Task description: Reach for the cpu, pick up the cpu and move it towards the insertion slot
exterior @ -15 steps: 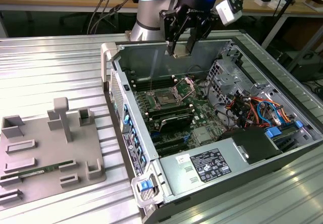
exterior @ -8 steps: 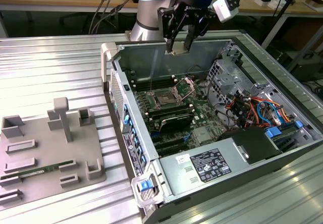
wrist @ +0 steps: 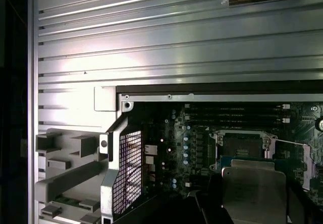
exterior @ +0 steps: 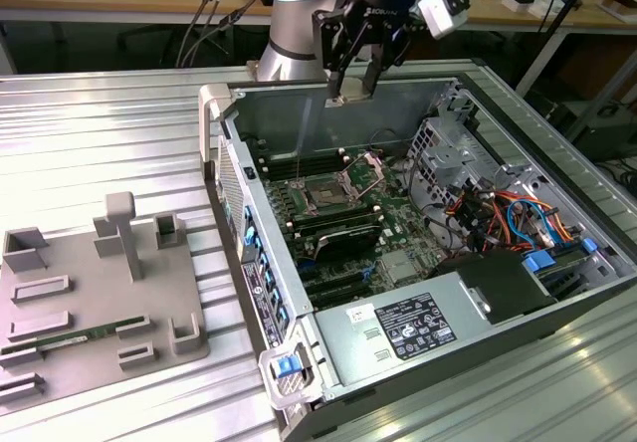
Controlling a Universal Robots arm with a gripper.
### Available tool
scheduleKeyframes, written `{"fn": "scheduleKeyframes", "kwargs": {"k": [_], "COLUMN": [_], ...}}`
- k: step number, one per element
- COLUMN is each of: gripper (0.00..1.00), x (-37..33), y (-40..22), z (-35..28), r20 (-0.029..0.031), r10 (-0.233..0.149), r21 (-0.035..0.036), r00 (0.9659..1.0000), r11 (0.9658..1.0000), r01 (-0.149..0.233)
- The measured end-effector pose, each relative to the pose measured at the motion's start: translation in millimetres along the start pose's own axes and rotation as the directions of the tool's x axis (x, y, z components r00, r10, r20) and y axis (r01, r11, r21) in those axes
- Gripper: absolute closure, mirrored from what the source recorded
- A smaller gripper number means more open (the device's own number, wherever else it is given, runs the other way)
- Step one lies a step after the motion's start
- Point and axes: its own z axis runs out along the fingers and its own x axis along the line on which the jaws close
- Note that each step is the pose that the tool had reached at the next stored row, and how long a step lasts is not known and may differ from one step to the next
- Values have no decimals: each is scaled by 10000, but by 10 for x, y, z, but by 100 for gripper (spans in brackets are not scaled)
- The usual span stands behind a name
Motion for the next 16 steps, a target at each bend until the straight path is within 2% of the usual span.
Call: {"fn": "scheduleKeyframes", "kwargs": {"k": [4, 16], "gripper": [45, 45], "x": [-25, -29], "y": [38, 45], "z": [5, 6], "r20": [-1, 0], "r10": [0, -1], "r21": [1, 0], "r00": [10000, 10000], "r11": [10000, 10000], "r01": [0, 1]}}
